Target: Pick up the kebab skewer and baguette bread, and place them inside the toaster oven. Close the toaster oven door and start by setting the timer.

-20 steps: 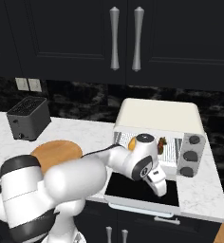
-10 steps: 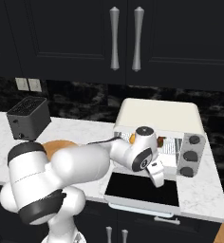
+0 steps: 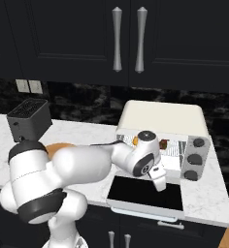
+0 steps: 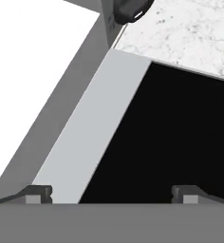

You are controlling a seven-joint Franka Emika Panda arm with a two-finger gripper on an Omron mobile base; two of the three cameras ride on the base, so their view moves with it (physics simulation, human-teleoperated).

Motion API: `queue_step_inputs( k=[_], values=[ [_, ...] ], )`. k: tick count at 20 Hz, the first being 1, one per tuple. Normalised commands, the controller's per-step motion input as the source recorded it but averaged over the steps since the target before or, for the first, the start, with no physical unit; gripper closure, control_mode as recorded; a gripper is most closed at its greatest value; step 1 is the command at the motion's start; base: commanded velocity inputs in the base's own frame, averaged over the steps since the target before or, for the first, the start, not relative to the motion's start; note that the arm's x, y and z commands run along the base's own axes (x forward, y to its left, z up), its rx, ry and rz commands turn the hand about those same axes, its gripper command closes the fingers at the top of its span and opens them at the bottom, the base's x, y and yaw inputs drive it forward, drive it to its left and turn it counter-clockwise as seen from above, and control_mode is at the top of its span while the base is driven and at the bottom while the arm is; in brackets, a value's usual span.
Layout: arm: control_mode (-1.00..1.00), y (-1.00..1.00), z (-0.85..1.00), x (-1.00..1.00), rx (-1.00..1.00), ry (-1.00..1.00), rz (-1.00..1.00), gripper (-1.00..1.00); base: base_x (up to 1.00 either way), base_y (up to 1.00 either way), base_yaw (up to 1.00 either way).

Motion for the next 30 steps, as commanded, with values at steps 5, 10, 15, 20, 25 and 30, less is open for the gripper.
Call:
queue_step_inputs(
  k=[5,10,15,20,25,30],
  values=[
    [-1.00,0.04,0.19,-0.34,0.01,-0.07,-0.01,-1.00,0.00,0.00,0.00],
    [-1.00,0.00,0.34,-1.00,0.01,0.01,0.06,-1.00,0.00,0.00,0.00],
    [-1.00,0.01,0.02,-1.00,0.00,0.06,0.25,-1.00,0.00,0.00,0.00],
    [-1.00,0.01,-0.16,-0.49,-0.01,0.11,0.45,-1.00,0.00,0.00,0.00],
    [-1.00,-0.01,-0.46,-0.47,-0.06,0.06,0.49,-1.00,0.00,0.00,0.00],
    [-1.00,0.23,-0.77,-0.05,-0.04,0.11,0.38,-1.00,0.00,0.00,0.00]
  ],
)
